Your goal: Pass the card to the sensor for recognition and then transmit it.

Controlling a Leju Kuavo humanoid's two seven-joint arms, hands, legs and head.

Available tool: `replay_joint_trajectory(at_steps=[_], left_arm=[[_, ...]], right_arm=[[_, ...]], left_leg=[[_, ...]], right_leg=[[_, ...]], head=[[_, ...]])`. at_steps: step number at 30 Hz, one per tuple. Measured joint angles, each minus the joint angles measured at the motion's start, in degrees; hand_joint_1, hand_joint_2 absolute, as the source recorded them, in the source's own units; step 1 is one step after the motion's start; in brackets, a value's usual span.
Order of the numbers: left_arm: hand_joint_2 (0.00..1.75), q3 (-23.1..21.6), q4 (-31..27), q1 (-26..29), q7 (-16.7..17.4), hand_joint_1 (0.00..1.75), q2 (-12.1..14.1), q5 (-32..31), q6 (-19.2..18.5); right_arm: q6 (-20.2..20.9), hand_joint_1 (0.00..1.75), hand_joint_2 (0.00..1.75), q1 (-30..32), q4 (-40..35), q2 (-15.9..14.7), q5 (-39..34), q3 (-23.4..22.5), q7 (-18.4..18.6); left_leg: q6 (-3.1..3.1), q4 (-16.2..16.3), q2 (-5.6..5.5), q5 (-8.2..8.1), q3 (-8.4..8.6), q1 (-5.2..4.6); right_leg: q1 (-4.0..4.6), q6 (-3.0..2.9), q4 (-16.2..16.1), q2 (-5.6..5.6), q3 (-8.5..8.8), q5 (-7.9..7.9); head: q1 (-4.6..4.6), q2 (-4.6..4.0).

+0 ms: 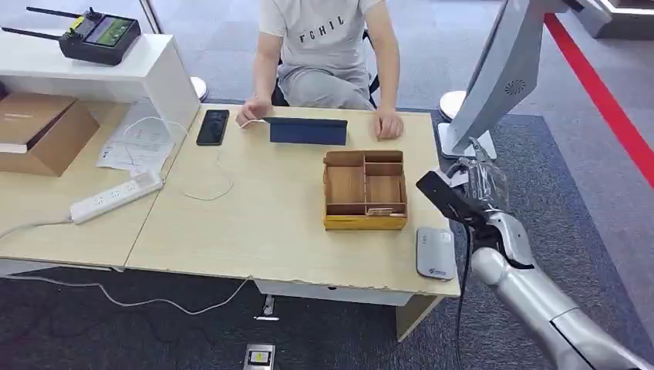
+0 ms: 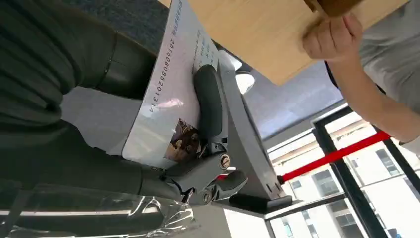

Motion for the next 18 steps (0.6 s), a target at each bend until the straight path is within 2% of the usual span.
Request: replay_joint_trajectory(at_steps=[5,15,17,18], left_arm=[[0.00,0.07,0.00,0.91,-0.78,0.00,0.00,0.94,0.65],[0.00,0.09,0.00,1.24,-0.83,0.00,0.00,1.11,0.74],[0.00,0.15,0.00,1.48,-1.18,0.00,0.17,1.95,1.11],[0.00,0.15,0.00,1.32,-0.55,0.00,0.42,1.77,1.44]], right_arm=[[0.57,1.75,1.75,4.48,-5.07,-0.87,-0.02,-0.24,0.13],[0.72,1.75,1.75,5.96,-7.01,-1.11,-0.42,-0.26,0.33],[0.48,1.75,1.75,7.95,-8.28,-1.44,-3.85,-0.26,0.00],[-0.92,1.75,1.75,9.26,-7.62,-1.44,-6.71,-0.22,-1.84]], left_leg=[[-0.01,0.00,0.01,-0.01,0.01,0.00],[-0.01,0.00,0.01,-0.01,0.02,0.00],[-0.01,0.00,0.01,-0.01,0.02,0.00],[-0.01,0.00,0.01,-0.01,0.02,0.00]], right_leg=[[0.00,0.00,0.00,0.01,0.00,0.00],[0.00,0.00,0.00,0.01,0.00,0.00],[0.00,0.00,0.00,0.01,0.01,0.00],[0.00,0.00,0.00,0.01,0.00,0.00]], head=[[0.00,0.00],[0.00,0.00],[0.02,0.00],[0.02,0.00]])
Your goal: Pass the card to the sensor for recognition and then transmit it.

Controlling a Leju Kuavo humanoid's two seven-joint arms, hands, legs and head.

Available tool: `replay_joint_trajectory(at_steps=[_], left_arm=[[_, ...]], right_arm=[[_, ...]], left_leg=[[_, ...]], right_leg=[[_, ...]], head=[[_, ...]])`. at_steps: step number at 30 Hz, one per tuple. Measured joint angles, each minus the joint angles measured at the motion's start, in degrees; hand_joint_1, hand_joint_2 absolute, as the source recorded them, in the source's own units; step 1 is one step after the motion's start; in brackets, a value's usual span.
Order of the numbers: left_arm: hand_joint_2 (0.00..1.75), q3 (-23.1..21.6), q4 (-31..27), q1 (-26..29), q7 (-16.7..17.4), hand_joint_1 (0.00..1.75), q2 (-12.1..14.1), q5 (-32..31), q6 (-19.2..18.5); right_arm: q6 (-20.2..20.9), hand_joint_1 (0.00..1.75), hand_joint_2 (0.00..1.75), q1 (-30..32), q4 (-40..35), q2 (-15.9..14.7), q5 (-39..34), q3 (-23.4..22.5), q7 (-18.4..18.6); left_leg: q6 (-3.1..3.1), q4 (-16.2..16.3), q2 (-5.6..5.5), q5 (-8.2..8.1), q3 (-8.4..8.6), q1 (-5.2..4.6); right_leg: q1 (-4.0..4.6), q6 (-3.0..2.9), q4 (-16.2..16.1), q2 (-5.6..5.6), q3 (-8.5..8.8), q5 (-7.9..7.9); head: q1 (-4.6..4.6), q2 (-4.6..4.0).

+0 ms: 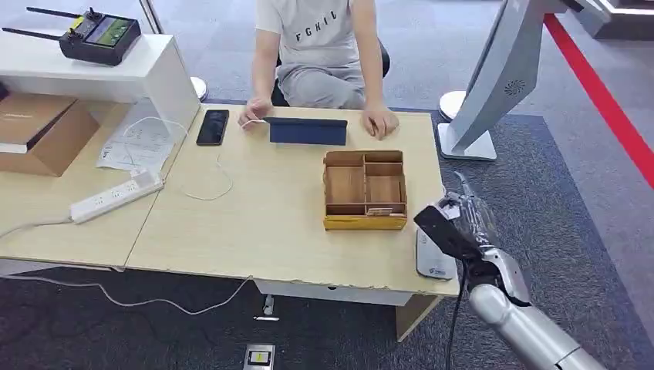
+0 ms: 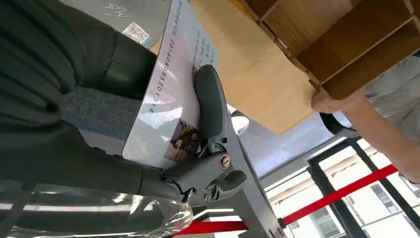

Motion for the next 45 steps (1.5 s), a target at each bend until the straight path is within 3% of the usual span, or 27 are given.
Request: replay_joint_trajectory(at_steps=[25,45], left_arm=[[0.00,-0.02,0.00,-1.11,1.42,0.00,0.61,-0.61,0.15],[0.00,-0.02,-0.33,-0.33,1.62,0.00,0.68,0.26,0.59]], right_arm=[[-3.89,1.75,1.75,2.97,10.12,0.66,-8.57,2.58,-2.49],[-4.31,1.75,1.75,4.34,15.96,2.56,-10.29,3.67,-4.24]], left_leg=[[0.00,0.00,0.00,-0.01,-0.01,0.00],[-0.01,0.00,0.04,-0.01,0.14,0.00]], right_leg=[[0.00,0.00,-0.01,0.00,-0.02,0.00],[0.00,-0.01,-0.02,0.05,0.10,0.00]], head=[[-0.02,0.00],[-0.02,0.00]])
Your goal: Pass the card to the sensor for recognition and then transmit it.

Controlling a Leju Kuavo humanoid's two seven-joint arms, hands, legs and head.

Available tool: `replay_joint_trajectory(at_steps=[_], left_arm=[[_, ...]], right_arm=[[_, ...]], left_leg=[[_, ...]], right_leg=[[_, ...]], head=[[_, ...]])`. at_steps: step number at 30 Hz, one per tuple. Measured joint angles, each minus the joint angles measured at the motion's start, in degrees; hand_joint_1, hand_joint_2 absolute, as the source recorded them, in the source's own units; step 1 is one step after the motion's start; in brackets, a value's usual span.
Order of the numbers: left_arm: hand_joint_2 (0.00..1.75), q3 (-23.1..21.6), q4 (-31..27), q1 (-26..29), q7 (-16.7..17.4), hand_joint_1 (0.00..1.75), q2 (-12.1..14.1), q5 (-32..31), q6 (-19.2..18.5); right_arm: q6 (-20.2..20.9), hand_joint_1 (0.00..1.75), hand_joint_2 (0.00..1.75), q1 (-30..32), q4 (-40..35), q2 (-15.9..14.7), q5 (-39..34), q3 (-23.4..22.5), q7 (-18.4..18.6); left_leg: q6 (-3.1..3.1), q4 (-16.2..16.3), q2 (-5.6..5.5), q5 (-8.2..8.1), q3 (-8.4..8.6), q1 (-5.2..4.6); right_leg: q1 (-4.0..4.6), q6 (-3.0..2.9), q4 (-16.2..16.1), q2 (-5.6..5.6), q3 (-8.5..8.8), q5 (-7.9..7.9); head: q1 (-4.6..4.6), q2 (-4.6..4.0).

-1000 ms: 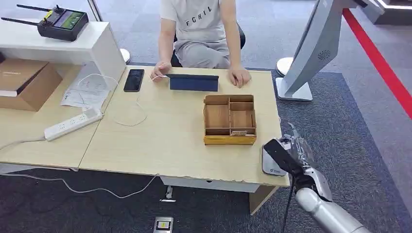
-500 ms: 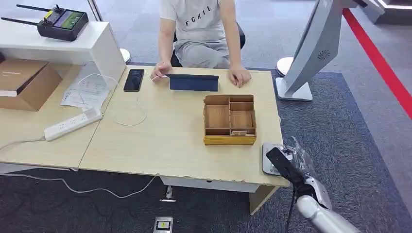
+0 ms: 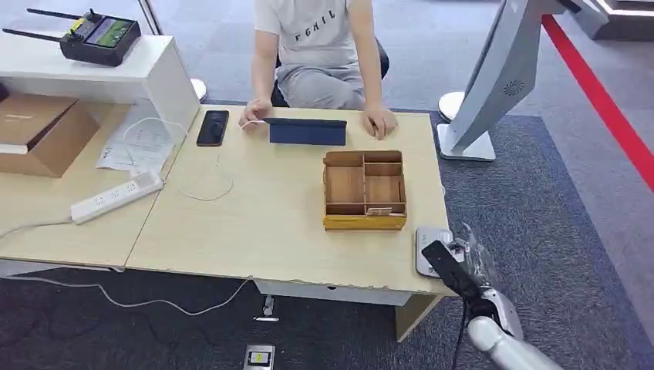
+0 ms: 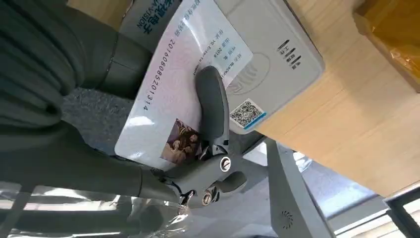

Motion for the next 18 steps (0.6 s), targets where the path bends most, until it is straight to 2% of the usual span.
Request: replay_joint_trajectory(at_steps=[4,9,13,15,18], left_arm=[[0.00,-0.04,-0.02,0.29,-0.11,0.00,0.00,0.04,-0.22],[0.00,-0.17,-0.02,0.35,0.90,0.00,-0.02,0.11,-0.52],[0.00,-0.24,-0.02,0.44,1.31,0.00,-0.04,0.17,-0.52],[0.00,-0.39,-0.02,0.44,1.73,0.00,-0.07,0.35,-0.44],[0.00,-0.92,-0.02,0.42,1.99,0.00,-0.15,1.27,0.85]], right_arm=[[-0.04,1.75,1.75,-0.35,-0.41,-0.07,0.63,0.17,0.37],[2.52,1.75,1.75,-1.59,-4.99,-1.49,2.84,0.00,4.05],[2.93,1.75,1.75,-1.74,-7.19,-2.08,3.13,-0.07,3.96],[4.01,1.75,1.75,-2.40,-9.39,-2.65,3.30,-0.15,4.15],[7.71,1.75,1.75,-6.12,-14.40,-4.07,5.42,-0.22,5.59]], left_leg=[[0.00,0.00,0.00,0.00,0.00,0.00],[0.00,0.00,0.00,0.01,0.00,0.00],[0.00,0.00,-0.02,0.01,-0.08,-0.01],[0.00,0.00,-0.02,0.01,-0.16,-0.03],[0.00,0.00,0.13,0.01,-0.11,-0.01]], right_leg=[[0.00,0.00,0.00,0.00,0.04,0.00],[0.00,0.01,0.00,0.00,0.05,0.01],[0.00,0.01,0.00,-0.01,0.03,0.02],[-0.02,0.00,0.02,0.01,-0.05,0.05],[-0.01,-0.02,0.02,0.12,-0.08,0.07]], head=[[0.00,0.00],[0.02,0.00],[0.02,0.00],[0.00,0.00],[0.00,0.00]])
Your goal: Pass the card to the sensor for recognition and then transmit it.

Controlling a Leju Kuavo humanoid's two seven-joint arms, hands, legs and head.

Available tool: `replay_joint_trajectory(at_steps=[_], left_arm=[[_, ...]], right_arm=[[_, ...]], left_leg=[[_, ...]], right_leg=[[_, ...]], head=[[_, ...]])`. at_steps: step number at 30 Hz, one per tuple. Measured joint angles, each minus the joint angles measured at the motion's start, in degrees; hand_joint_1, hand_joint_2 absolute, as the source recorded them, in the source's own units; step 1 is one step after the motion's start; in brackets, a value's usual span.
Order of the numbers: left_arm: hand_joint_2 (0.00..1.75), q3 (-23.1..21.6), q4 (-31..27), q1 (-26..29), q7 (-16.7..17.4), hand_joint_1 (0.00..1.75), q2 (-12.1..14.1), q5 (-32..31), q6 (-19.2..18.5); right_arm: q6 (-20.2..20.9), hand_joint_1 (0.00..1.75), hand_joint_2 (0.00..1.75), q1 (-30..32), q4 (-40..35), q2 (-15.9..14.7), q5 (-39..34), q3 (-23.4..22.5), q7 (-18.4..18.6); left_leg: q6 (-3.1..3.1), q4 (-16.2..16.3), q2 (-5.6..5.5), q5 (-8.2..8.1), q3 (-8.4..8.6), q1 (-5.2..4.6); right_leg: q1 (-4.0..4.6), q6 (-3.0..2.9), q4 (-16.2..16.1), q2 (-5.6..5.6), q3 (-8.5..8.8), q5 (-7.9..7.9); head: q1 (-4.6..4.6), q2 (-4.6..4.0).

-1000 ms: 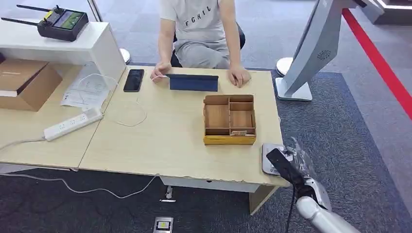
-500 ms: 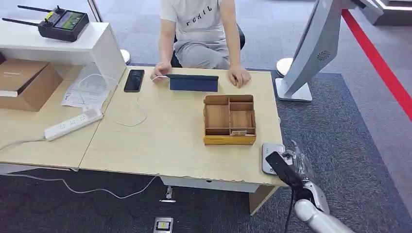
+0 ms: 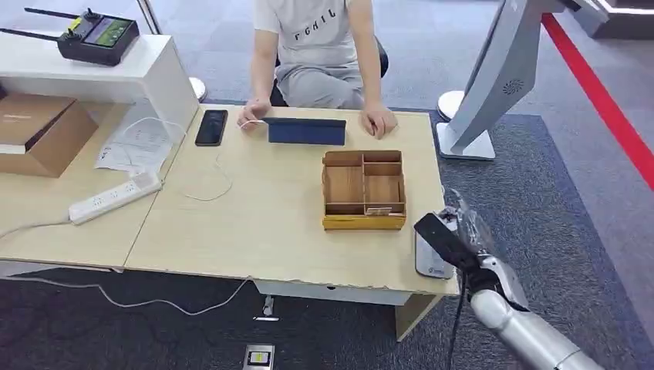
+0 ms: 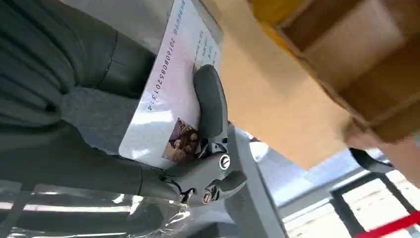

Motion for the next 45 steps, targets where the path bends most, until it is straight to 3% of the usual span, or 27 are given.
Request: replay_joint_trajectory(at_steps=[6,11,17,27,30,36,39,45], left_arm=[[0.00,-0.20,0.00,0.00,-0.18,0.00,-0.46,1.57,0.79],[0.00,-0.22,0.00,0.04,-0.41,0.00,-0.81,1.99,0.83],[0.00,-0.24,-0.18,-0.01,-5.62,0.00,-1.20,1.90,-0.89],[0.00,-0.37,-0.52,-0.12,-6.62,0.00,-1.72,2.06,-0.89],[0.00,-0.42,-0.55,-0.14,-6.80,0.00,-1.81,2.45,-0.89],[0.00,-0.74,-0.66,-0.41,-6.36,0.00,-2.25,2.69,-1.09],[0.00,-1.05,-0.87,-0.43,-6.36,0.00,-2.40,2.58,-1.38],[0.00,-2.23,-0.90,-1.89,-4.39,0.00,-2.32,0.87,-3.06]], right_arm=[[5.71,1.75,1.75,-7.16,-7.52,-0.68,2.80,1.11,1.73],[5.86,1.75,1.75,-10.04,-10.25,-0.68,2.97,2.21,1.99],[5.38,1.75,1.75,-10.94,-11.78,-0.68,2.73,4.42,1.62],[5.42,1.75,1.75,-13.51,-11.70,0.24,5.16,9.22,1.12],[5.99,1.75,1.75,-14.31,-11.61,0.50,8.86,10.49,1.84],[7.24,1.75,1.75,-20.06,-8.55,3.35,30.32,14.84,3.98],[8.88,1.75,1.75,-21.20,-7.19,4.57,31.74,16.09,4.07],[14.48,1.75,1.75,-28.93,1.38,9.88,32.48,18.16,4.61]], left_leg=[[0.00,0.00,0.02,0.01,0.00,0.00],[0.00,0.00,-0.01,0.02,0.00,0.01],[0.00,0.00,-0.01,0.01,-0.03,0.00],[0.00,0.00,-0.02,0.01,-0.02,0.02],[0.00,0.00,-0.03,0.01,-0.05,0.01],[-0.01,0.00,-0.02,0.02,-0.03,0.05],[-0.01,0.00,-0.12,0.04,-0.10,0.05],[-0.01,0.00,-0.09,0.08,-0.08,0.06]], right_leg=[[0.00,0.00,0.00,0.00,-0.02,0.00],[0.00,0.00,0.00,-0.02,0.00,0.00],[0.00,0.00,-0.01,-0.02,0.00,0.00],[0.02,0.00,0.00,-0.03,0.00,0.00],[0.01,0.00,0.00,-0.03,-0.01,0.00],[0.05,0.00,0.00,-0.02,0.00,0.00],[0.05,0.00,0.00,-0.11,0.01,0.00],[0.06,-0.01,0.01,-0.07,-0.03,0.01]], head=[[-0.02,0.00],[0.00,0.00],[0.00,0.00],[0.02,0.00],[0.02,0.00],[-0.02,0.00],[0.02,0.00],[0.02,0.00]])
